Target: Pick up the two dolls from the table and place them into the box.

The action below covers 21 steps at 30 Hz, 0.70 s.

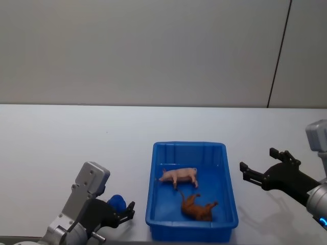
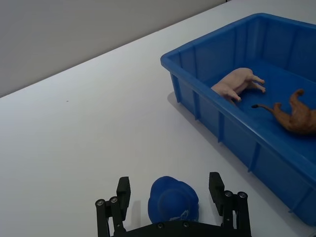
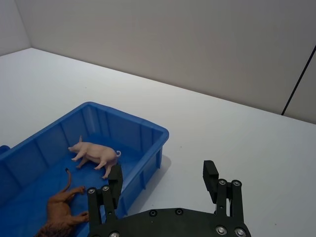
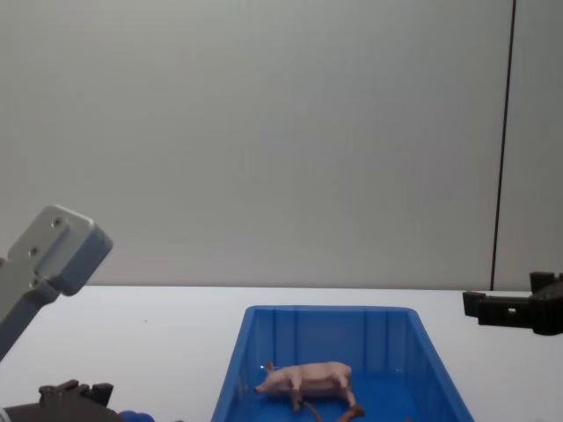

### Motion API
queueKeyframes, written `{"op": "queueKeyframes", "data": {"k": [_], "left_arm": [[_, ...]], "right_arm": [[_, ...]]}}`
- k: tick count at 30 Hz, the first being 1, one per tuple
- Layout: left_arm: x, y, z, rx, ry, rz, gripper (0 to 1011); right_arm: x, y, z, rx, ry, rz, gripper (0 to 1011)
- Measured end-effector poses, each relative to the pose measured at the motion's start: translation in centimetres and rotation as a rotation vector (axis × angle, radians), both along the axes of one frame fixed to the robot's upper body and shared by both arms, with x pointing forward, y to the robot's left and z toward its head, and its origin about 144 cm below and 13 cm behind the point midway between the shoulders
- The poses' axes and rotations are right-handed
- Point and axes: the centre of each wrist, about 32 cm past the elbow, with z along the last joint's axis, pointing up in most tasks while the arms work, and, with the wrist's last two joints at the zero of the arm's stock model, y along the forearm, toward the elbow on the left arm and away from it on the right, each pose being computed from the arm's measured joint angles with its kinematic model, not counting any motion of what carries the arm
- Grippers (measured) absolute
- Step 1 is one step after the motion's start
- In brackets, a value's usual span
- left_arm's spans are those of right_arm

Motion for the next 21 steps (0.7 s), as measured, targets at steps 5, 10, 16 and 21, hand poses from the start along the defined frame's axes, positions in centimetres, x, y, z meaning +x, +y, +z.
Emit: {"op": "queueKeyframes", "data": {"k": [5, 10, 16, 21], "left_arm": [[0.1, 0.1, -0.3, -0.015, 0.015, -0.008, 1003], [0.2, 0.2, -0.6, -0.024, 0.029, -0.009, 977], [0.2, 0.4, -1.0, -0.031, 0.048, -0.006, 785], [0.2, 0.5, -1.2, -0.034, 0.057, -0.005, 626]], "right_arm": [[0.0, 0.0, 0.0, 0.000, 0.000, 0.000, 1001], [0.0, 0.0, 0.0, 0.000, 0.000, 0.000, 1001], [0.0, 0.0, 0.0, 0.000, 0.000, 0.000, 1001], [0.0, 0.0, 0.0, 0.000, 0.000, 0.000, 1001]]}}
